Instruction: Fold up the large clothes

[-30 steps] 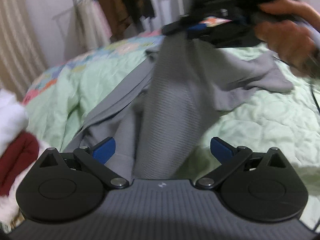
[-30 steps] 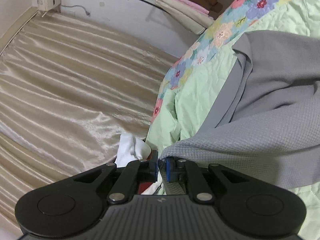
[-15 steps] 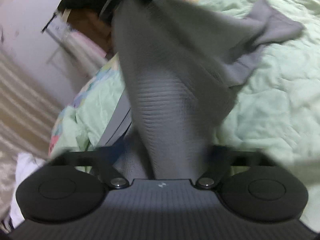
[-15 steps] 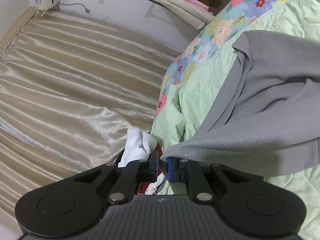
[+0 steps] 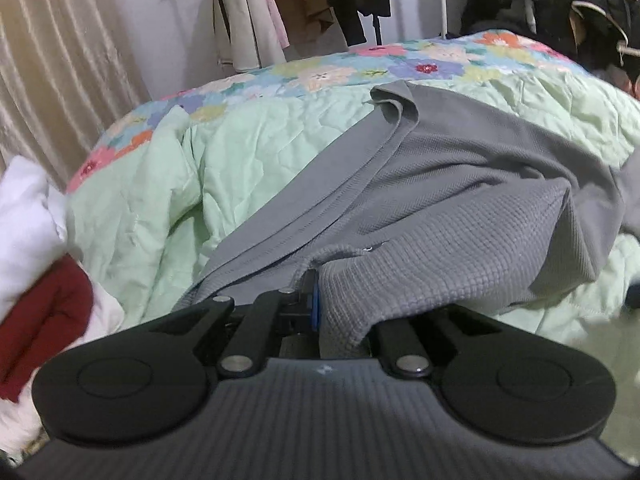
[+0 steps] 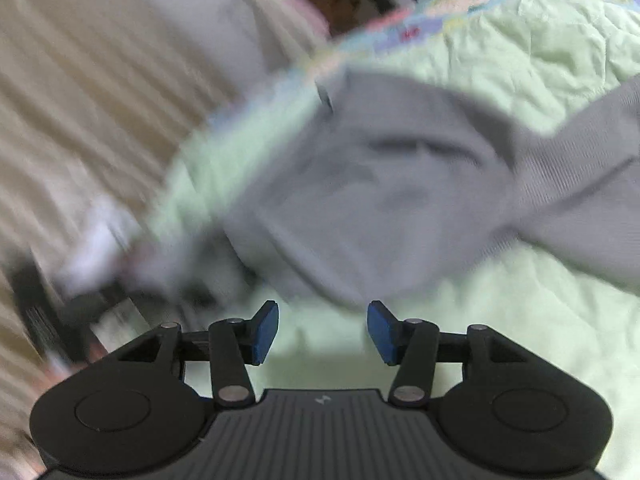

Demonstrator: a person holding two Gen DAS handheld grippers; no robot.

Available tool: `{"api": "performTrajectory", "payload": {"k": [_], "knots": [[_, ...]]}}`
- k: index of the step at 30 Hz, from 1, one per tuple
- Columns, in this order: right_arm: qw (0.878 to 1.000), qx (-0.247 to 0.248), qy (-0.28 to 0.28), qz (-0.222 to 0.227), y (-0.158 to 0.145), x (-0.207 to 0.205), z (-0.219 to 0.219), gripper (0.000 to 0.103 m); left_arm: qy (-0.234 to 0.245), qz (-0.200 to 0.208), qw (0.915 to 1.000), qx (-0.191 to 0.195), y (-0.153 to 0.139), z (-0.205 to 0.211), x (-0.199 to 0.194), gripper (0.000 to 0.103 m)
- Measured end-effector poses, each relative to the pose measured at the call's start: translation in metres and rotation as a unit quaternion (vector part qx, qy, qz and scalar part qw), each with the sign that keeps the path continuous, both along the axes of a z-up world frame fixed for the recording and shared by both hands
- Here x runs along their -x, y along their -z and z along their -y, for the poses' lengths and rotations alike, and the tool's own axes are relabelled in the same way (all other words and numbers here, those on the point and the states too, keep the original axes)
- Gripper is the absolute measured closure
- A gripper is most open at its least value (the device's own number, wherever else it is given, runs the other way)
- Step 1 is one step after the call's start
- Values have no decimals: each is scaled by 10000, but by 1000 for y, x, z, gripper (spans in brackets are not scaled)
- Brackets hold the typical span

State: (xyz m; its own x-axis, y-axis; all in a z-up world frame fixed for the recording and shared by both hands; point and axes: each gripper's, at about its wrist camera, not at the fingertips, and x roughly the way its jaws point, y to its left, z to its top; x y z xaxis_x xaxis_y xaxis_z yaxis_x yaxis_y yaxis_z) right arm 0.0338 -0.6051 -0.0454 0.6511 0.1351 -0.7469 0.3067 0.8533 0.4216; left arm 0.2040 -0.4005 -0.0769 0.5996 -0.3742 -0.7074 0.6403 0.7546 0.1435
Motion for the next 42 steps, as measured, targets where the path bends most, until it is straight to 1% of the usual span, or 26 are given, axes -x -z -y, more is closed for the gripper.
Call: {"api": "performTrajectory", "payload": {"k": [1,3,6,8,10,11,12,13,14,17,19,21,22,23,26,27,28,29,30,31,32,34,37,39,41,42], "knots": [[9999,57,-92,-51,7,-3,-6,51,5,-65,9999,102,-2,-2,-1,97],[9995,99,-271,-134,18,-12,-18,51,31,-302,9984,476,-10,-8,-2,97],[9986,330,-423,36,22,-33,-35,50,84,-412,9951,899,-28,-17,3,97],[9958,763,-426,286,19,-46,-49,36,27,-331,9952,917,-35,-17,3,97],[9902,1206,-560,437,20,-60,-64,30,-95,-247,9950,965,-42,-17,-1,97],[9866,1411,-677,467,22,-68,-71,30,-147,-233,9947,991,-43,-17,-4,97],[9852,1462,-774,440,24,-72,-72,30,-207,-218,9946,994,-43,-17,-7,97],[9826,1507,-1035,336,30,-86,-77,30,-273,-202,9946,981,-42,-17,-10,97],[9828,1468,-1084,287,34,-93,-78,30,-357,-250,9936,1039,-42,-19,-16,97],[9853,1512,-763,235,41,-106,-73,30,-485,-519,9880,1374,-45,-28,-27,97],[9876,1469,-460,309,39,-107,-70,30,-534,-657,9840,1565,-47,-32,-32,97],[9879,1487,-244,369,37,-108,-70,23,-564,-646,9831,1617,-47,-34,-36,97],[9851,1658,-181,416,34,-108,-74,12,-561,-607,9836,1601,-46,-33,-38,97],[9819,1832,-119,464,32,-108,-78,5,-549,-574,9843,1575,-45,-32,-39,97],[9787,1972,106,559,29,-115,-78,5,-572,-593,9838,1592,-41,-31,-41,97],[9779,2045,138,400,32,-121,-76,9,-583,-607,9834,1608,-40,-31,-41,97],[9769,2119,168,239,36,-127,-74,33,-594,-622,9830,1624,-39,-31,-42,97],[9784,2055,168,158,40,-130,-70,65,-591,-613,9833,1610,-39,-31,-41,97],[9799,1987,167,78,44,-134,-65,77,-578,-589,9841,1576,-39,-31,-40,97],[9855,1684,189,41,47,-133,-56,87,-557,-555,9850,1539,-40,-31,-39,97],[9900,1386,241,43,46,-129,-47,94,-529,-513,9859,1501,-42,-31,-36,97],[9943,1037,214,119,39,-116,-34,98,-419,-371,9888,1381,-48,-32,-29,97],[9943,1011,133,315,8,-81,-22,99,-173,-175,9927,1184,-63,-35,-12,97],[9944,961,127,415,-12,-61,-13,99,24,-288,9926,1183,-79,-40,4,97],[9921,1099,159,578,-52,-21,-2,99,252,-504,9916,1167,-92,-44,24,96],[9896,1272,205,648,-69,-5,0,99,389,-590,9914,1101,-96,-44,39,96]]}}
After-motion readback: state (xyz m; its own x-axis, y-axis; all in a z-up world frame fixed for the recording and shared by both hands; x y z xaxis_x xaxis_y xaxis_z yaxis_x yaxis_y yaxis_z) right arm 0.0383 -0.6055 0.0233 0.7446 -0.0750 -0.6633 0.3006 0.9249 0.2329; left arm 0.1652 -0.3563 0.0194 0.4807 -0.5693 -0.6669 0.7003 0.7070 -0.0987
